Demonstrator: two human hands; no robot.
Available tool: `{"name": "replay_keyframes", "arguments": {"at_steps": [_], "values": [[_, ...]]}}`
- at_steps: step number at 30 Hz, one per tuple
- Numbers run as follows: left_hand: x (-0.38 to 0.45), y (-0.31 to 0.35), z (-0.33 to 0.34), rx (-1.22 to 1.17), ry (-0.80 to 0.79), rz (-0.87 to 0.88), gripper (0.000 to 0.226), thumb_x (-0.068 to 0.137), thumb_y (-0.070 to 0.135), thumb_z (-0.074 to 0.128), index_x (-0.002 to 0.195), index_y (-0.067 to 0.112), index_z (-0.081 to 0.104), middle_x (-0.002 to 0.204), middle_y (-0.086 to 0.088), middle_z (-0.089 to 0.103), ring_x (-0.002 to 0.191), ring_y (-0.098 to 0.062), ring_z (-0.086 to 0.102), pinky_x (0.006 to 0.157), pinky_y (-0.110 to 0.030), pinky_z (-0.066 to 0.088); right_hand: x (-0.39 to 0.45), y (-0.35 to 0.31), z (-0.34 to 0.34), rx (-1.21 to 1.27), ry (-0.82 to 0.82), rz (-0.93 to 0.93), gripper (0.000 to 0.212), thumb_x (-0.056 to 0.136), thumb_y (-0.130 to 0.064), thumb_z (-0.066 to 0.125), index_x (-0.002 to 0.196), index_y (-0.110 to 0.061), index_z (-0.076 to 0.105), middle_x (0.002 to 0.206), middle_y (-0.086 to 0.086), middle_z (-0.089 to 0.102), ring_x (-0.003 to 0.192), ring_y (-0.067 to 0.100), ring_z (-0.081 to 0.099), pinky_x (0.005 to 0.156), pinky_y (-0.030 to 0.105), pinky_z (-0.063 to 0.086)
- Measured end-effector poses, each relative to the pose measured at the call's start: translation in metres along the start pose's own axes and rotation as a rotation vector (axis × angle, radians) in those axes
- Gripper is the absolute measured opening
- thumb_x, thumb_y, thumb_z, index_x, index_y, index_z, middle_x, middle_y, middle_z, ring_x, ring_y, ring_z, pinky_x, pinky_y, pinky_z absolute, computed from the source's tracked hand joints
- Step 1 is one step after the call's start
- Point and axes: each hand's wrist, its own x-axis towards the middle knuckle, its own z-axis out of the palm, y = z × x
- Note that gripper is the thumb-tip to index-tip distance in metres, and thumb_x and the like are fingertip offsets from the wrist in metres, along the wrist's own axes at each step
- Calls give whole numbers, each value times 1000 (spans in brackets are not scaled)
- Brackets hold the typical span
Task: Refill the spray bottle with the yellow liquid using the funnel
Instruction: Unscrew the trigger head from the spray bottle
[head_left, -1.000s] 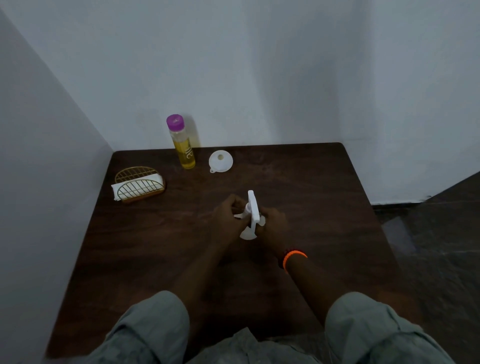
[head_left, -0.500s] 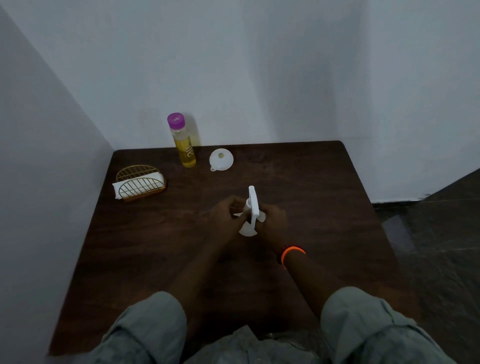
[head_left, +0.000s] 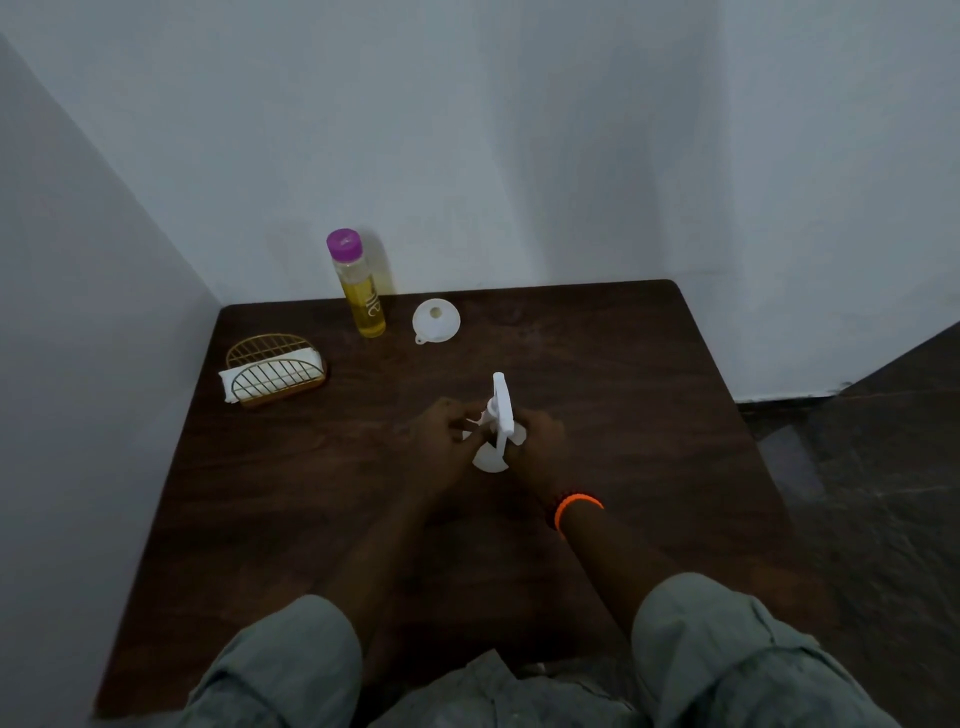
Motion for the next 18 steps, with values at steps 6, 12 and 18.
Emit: {"name": "replay_keyframes", "arguments": {"at_steps": [6,12,18], "values": [[7,16,3,-24,-1,-6,33,85,21,76,116,13,69,107,5,66,95,-7,62,73,-7,41,-4,-2,-2,18,11,-15,23,93,-19,66,112,-8,71,106,11,74,99,23,69,89,38,55],[1,10,2,-64,-2,16,30,84,29,77,112,22,71,105,7,69,95,-6,64,80,-22,51,-3,-1,-1,1,-10,2,30,90,-25,68,117,-12,70,110,7,73,104,22,68,92,38,55],[1,1,-3,-57,62,1,32,76,31,84,101,16,71,95,9,68,83,-1,63,71,-18,52,0,1,2,12,13,14,32,91,-24,68,120,-9,68,113,9,72,105,22,68,87,27,51]]}}
